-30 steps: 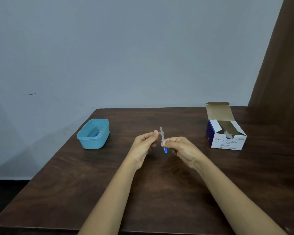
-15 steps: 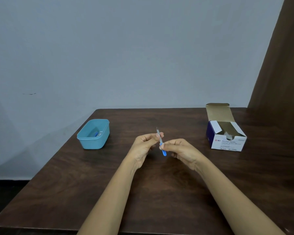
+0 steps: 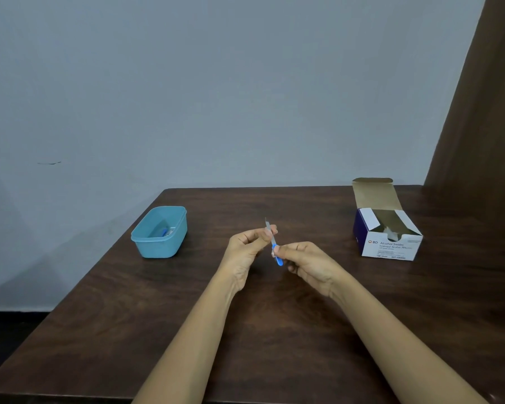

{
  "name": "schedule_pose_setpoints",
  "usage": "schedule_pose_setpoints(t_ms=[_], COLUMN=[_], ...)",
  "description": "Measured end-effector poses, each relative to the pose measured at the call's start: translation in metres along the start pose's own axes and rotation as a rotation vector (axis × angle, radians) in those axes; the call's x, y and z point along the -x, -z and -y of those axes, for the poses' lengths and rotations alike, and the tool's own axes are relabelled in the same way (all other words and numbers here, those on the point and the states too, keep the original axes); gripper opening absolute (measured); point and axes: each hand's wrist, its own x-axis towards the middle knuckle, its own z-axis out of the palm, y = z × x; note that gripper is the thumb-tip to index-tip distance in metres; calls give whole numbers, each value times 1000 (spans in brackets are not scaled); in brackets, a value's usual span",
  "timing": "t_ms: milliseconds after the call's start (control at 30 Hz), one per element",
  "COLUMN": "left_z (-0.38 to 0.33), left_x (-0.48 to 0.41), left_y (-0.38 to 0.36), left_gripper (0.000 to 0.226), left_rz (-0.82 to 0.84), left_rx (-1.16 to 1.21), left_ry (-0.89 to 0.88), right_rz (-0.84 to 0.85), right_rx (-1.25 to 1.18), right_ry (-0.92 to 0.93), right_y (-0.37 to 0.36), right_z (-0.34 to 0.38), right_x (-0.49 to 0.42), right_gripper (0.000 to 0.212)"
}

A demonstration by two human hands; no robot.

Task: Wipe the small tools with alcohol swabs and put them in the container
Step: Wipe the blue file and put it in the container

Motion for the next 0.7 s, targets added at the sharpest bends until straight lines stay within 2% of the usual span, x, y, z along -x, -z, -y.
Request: schedule_pose_setpoints(t_ms=[67, 200, 333, 567, 700], left_z=[-1, -3, -3, -2, -3], left_x=[0, -1, -1, 1, 0], left_y=[0, 2, 2, 0, -1], left_gripper=[19, 8, 9, 13, 12], left_rz=[-19, -78, -80, -57, -81], left_rx=[13, 36, 20, 23, 39], left_ry=[-1, 12, 18, 11, 6], right_rz=[19, 27, 7, -52, -8], right_rx=[10, 36, 22, -10, -1], right_ry=[-4, -22, -24, 3, -12], right_y=[0, 3, 4, -1, 0], right_z=[1, 3, 2, -3, -2], right_x=[0, 0, 0, -2, -3], right_gripper=[24, 15, 13, 28, 19])
